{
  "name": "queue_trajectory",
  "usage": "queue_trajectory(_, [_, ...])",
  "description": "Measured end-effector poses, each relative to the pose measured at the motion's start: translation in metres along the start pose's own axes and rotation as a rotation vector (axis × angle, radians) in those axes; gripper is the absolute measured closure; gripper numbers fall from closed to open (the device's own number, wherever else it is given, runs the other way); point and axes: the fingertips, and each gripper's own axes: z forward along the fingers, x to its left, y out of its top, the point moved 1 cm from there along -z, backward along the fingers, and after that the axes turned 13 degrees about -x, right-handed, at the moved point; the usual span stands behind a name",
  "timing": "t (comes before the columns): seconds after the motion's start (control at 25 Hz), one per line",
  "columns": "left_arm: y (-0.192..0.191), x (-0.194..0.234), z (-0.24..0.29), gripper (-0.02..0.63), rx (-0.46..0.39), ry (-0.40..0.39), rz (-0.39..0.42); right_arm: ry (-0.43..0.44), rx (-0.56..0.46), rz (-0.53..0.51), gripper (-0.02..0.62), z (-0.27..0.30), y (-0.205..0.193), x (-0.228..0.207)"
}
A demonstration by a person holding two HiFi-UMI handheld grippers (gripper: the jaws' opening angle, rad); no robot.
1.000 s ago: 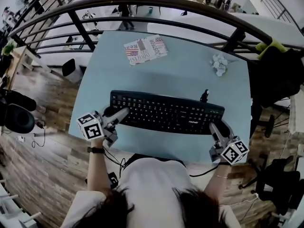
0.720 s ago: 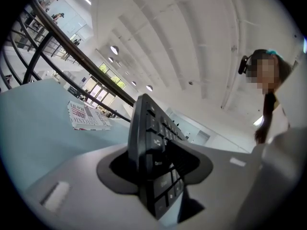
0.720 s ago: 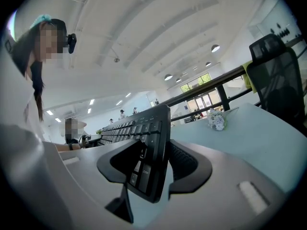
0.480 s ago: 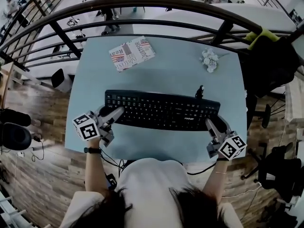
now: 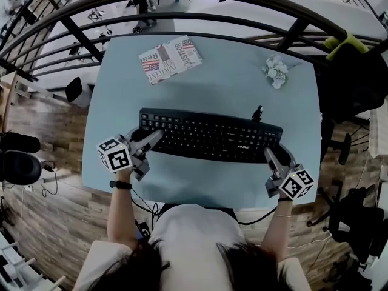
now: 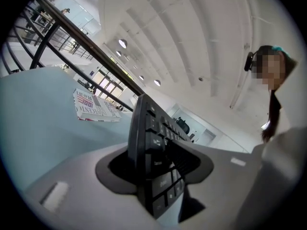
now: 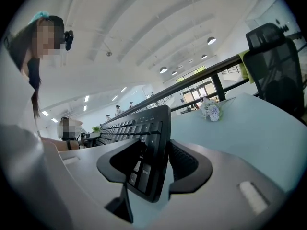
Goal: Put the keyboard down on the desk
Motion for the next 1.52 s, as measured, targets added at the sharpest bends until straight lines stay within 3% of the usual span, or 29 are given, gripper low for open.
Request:
queue_trajectory(0.68, [-0.054,0.093,0.035,0.35,0.085,0.141,-0.087,-0.082,0.12,0.043,0.422,0.049,-0.072,-0.068])
queue_trajectory(1.08, [-0.081,0.112,0.019,0.348,0.16,0.221,-0.146,-0.129,0.204,0.089,0.42,0.046,-0.109,-0.073])
queue_trajectory(1.52, [-0.094,0.12,0.007,0.333,0.225,0.308,-0.14,-0.193,0.323,0.069,0.42,0.045,-0.135,-0.078])
